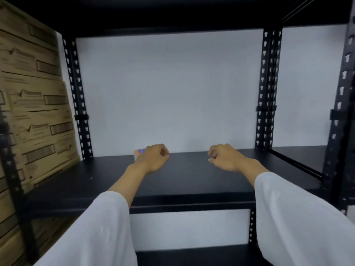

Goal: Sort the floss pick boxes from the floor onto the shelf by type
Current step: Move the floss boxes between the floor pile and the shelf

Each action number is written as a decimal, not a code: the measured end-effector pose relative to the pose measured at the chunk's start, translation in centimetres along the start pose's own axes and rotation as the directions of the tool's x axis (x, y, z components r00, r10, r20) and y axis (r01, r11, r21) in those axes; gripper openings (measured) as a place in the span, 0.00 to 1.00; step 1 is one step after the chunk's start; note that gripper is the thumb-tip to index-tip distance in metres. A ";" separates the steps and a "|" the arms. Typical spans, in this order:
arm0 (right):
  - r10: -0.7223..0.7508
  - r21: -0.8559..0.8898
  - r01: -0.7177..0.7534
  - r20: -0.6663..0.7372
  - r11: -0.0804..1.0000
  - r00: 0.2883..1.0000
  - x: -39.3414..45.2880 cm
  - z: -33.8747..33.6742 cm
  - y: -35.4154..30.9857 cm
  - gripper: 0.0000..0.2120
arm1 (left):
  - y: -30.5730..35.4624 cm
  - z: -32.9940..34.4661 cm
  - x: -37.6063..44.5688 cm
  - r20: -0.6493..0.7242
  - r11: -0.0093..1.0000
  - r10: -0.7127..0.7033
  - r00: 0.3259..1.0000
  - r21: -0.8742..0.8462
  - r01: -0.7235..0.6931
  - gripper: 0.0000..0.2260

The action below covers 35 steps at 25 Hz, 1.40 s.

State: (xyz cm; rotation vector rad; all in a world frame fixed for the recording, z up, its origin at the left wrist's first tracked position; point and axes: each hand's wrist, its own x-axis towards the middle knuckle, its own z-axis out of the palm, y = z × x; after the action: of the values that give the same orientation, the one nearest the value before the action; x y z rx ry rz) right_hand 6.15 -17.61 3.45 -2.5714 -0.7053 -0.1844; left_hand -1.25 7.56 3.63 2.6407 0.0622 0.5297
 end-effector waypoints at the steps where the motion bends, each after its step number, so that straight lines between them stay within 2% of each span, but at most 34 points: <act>1: 0.015 -0.005 -0.015 -0.001 1.000 1.000 1.2 0.4 1.0 0.13 | -1.4 0.7 1.4 -0.043 0.998 -0.035 0.998 0.048 0.037 0.11; 4: 0.026 -0.057 -0.029 -0.047 0.998 0.999 5.0 2.0 4.3 0.17 | -5.6 2.8 5.6 -0.151 0.977 -0.161 0.975 0.117 0.179 0.18; 7: 0.030 -0.095 -0.042 -0.133 0.995 0.991 8.0 2.9 6.7 0.21 | -8.3 4.0 9.6 -0.198 0.938 -0.299 0.934 0.120 0.326 0.26; 12: 0.023 -0.121 -0.047 -0.192 0.992 0.981 10.8 3.0 9.6 0.28 | -12.0 6.0 14.2 -0.133 0.879 -0.454 0.881 0.095 0.467 0.37; 14: 0.044 -0.110 -0.064 -0.176 0.992 0.983 11.5 3.1 10.6 0.31 | -13.5 6.7 14.8 -0.117 0.860 -0.483 0.868 0.124 0.496 0.35; 17: 0.084 -0.107 -0.098 -0.133 0.989 0.988 12.2 3.1 11.5 0.40 | -13.9 6.9 14.8 -0.145 0.883 -0.448 0.882 0.083 0.462 0.24; 21: 0.149 -0.099 -0.157 -0.083 0.983 0.985 12.8 3.3 11.9 0.48 | -12.2 7.0 14.7 -0.178 0.956 -0.286 0.942 0.018 0.293 0.24; 24: 0.214 -0.057 -0.215 -0.021 0.975 0.977 12.6 3.8 12.2 0.41 | -10.1 7.2 14.7 -0.175 0.982 -0.186 0.967 0.000 0.188 0.28; 26: 0.188 -0.028 -0.190 -0.062 0.981 0.980 11.7 4.0 11.8 0.34 | -8.3 7.3 14.0 -0.181 0.987 -0.158 0.971 -0.023 0.157 0.29; 30: 0.103 0.064 -0.095 -0.137 0.993 0.985 7.6 3.2 9.2 0.32 | -4.4 5.8 10.2 -0.178 0.990 -0.121 0.977 -0.093 0.106 0.29; 32: 0.061 0.103 -0.044 -0.173 0.994 0.983 4.7 2.2 7.0 0.32 | -2.0 4.3 6.9 -0.194 0.988 -0.092 0.977 -0.138 0.065 0.27; 35: 0.001 0.101 0.018 -0.182 0.995 0.983 -0.7 1.1 3.5 0.31 | 1.7 2.1 0.5 -0.237 0.977 -0.050 0.970 -0.213 -0.002 0.19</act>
State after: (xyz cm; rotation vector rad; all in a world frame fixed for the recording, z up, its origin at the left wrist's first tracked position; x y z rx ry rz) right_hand 7.31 -20.04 0.89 -2.4172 -0.6405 -0.3713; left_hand -0.01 5.21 2.78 2.3550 0.1066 0.8013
